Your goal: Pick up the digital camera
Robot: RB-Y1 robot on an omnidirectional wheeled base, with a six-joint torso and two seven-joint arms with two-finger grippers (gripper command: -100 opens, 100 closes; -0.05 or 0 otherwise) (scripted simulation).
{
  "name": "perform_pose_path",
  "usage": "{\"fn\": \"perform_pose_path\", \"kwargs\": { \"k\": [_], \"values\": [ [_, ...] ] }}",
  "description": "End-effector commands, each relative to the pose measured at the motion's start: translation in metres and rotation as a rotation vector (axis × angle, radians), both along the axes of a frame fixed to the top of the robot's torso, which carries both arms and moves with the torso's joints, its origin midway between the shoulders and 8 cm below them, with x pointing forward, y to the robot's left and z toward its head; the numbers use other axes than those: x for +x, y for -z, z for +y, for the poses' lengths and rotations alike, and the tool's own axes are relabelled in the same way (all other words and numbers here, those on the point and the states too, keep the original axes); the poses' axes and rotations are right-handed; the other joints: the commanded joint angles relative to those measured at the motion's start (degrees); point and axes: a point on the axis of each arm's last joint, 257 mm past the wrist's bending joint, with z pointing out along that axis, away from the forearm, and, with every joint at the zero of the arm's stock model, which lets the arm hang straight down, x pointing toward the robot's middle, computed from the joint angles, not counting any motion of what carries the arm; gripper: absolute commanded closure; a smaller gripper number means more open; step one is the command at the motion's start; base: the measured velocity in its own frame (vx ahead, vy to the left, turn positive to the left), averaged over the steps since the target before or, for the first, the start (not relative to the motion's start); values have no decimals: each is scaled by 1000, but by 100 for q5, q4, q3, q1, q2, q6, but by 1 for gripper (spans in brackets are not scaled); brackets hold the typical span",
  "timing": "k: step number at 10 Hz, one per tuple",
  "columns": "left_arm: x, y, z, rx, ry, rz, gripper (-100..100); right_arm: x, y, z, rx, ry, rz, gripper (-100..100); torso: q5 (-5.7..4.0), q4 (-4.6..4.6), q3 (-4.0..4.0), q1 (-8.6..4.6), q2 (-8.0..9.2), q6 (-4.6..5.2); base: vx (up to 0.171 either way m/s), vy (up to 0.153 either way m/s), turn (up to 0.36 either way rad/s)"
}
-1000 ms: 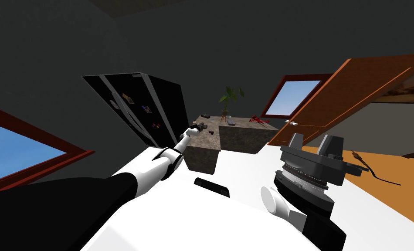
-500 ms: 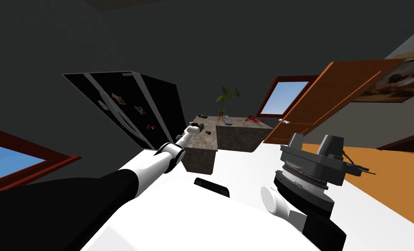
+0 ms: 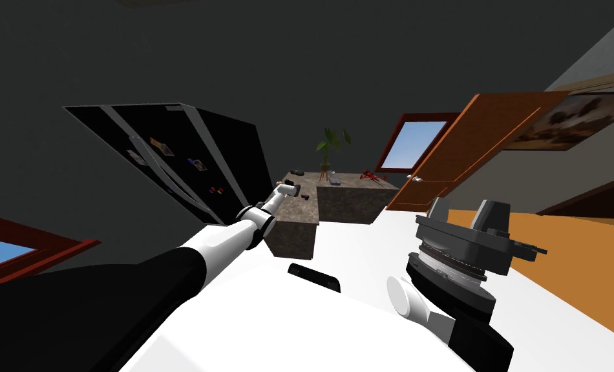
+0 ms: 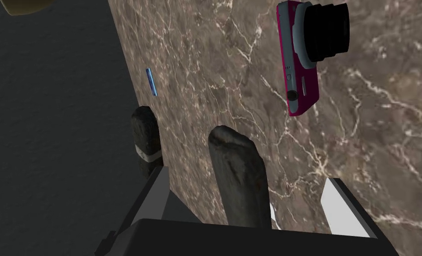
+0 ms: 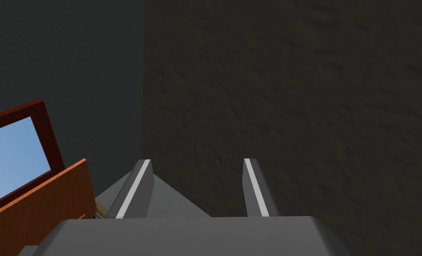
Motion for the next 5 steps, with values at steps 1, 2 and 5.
{"fn": "perform_pose_path", "kwargs": {
  "k": [1,2,5],
  "values": [
    [-1,1,4,1,-17,51,-100,0,0,0,0,0,0,0,0,0,0,0,0,0,28,-20,-111],
    [-5,11,8,1,-27,74,-100,0,0,0,0,0,0,0,-2,1,-1,-4,-3,4,34,-22,-62],
    [-17,22,21,2,-73,183,-100,0,0,0,0,0,0,0,-2,-2,-4,-10,-7,1,45,-40,-87]
  ]
}}
